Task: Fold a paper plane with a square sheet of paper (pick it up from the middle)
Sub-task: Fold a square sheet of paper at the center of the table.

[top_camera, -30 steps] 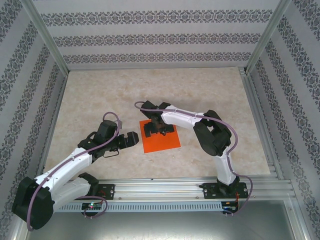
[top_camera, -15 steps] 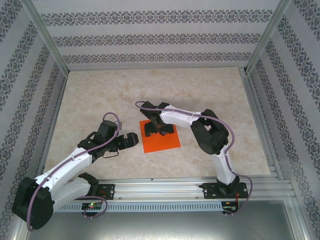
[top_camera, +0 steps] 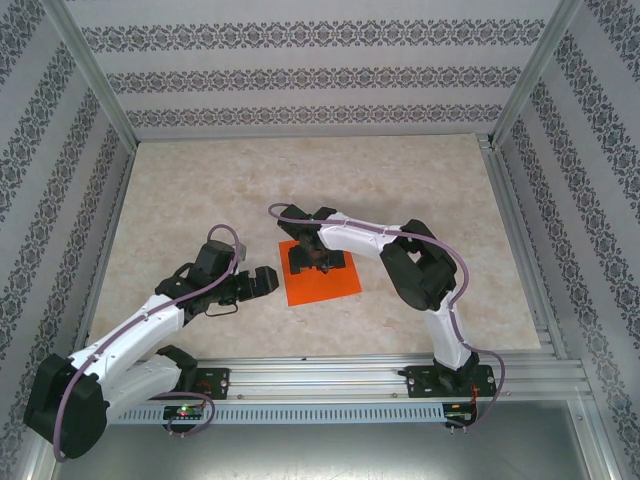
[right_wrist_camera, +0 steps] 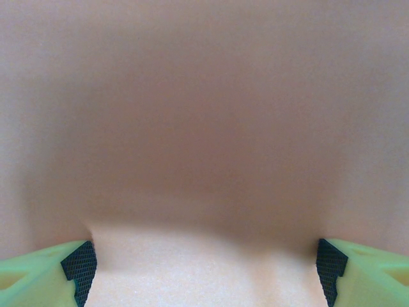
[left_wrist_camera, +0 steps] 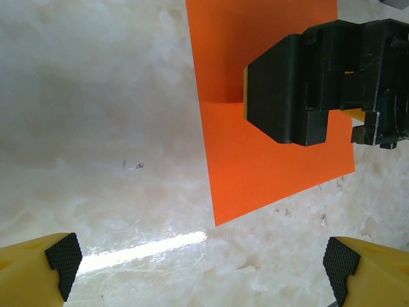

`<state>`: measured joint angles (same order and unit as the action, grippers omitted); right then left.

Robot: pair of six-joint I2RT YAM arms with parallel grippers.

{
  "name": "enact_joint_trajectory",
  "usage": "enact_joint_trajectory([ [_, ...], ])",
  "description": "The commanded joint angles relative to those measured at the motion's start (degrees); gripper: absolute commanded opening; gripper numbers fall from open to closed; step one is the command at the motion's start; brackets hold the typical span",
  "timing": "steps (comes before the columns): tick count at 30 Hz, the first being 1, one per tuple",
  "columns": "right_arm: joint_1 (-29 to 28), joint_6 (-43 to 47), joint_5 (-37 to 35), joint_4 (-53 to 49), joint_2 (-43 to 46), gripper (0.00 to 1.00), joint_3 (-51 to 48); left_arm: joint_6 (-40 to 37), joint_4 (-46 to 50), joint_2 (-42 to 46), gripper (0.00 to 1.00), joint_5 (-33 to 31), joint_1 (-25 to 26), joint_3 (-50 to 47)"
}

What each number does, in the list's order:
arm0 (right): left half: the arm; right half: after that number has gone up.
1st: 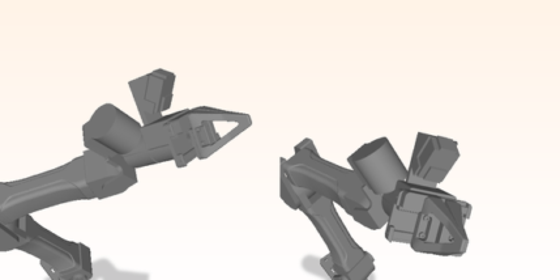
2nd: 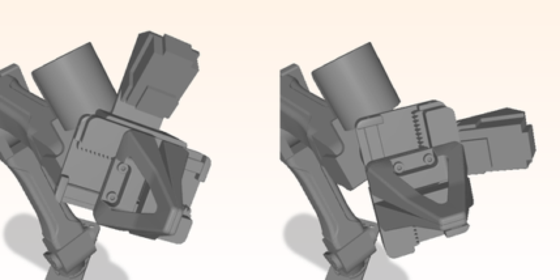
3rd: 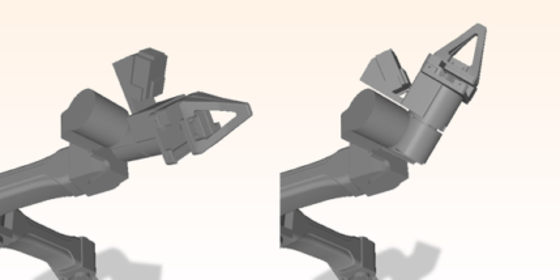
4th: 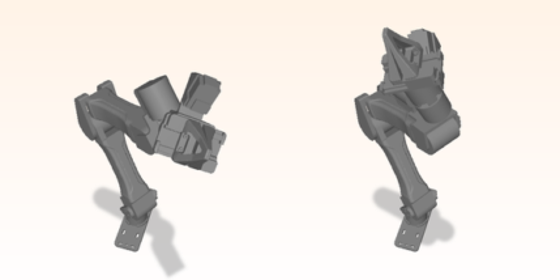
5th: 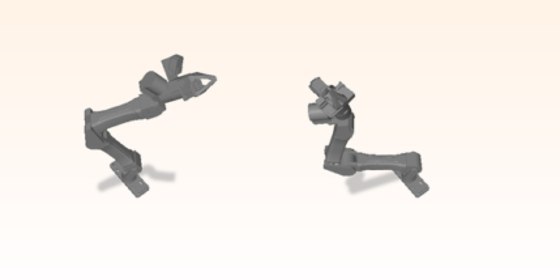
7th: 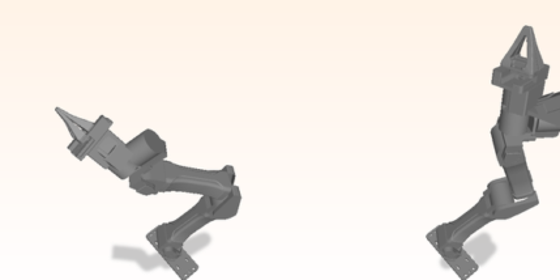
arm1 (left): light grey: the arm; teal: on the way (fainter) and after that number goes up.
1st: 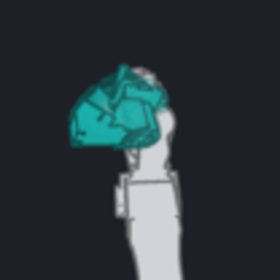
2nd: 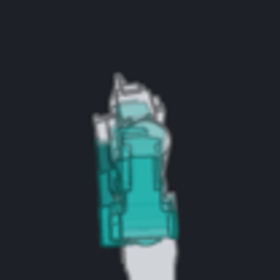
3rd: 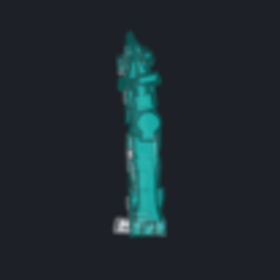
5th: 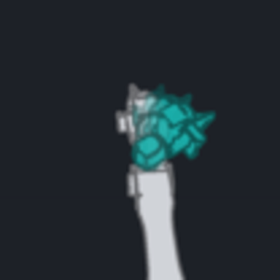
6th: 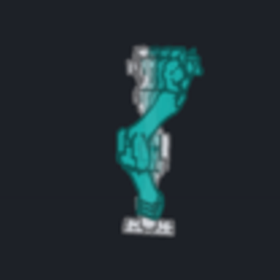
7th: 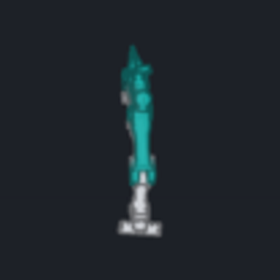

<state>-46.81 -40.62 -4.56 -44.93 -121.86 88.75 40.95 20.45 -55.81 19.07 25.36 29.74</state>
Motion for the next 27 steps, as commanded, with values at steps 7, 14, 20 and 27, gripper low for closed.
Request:
enact_joint_trajectory([
  [7, -0.87, 0.29, -0.21, -3.77, -5.01, 0.85, -0.11, 0.14, 2.73, 3.03, 1.0, -0.21, -0.8, -0.27],
  [14, -0.74, 0.94, -0.35, -4.59, -4.16, 0.81, 1.44, -0.65, 3.94, 3.08, 1.0, -1.06, -0.79, -0.03],
  [20, -0.1, 1.69, 1.28, -4.14, -2.19, 0.74, 2.39, -0.29, 3.81, 3.23, 1.0, -1.19, -0.83, 0.19],
  [27, 2.17, 0.26, 6.11, 1.76, 4.16, 0.55, -2.32, -0.53, 4.05, 2.4, 1.0, -1.84, -0.83, 1.29],
])
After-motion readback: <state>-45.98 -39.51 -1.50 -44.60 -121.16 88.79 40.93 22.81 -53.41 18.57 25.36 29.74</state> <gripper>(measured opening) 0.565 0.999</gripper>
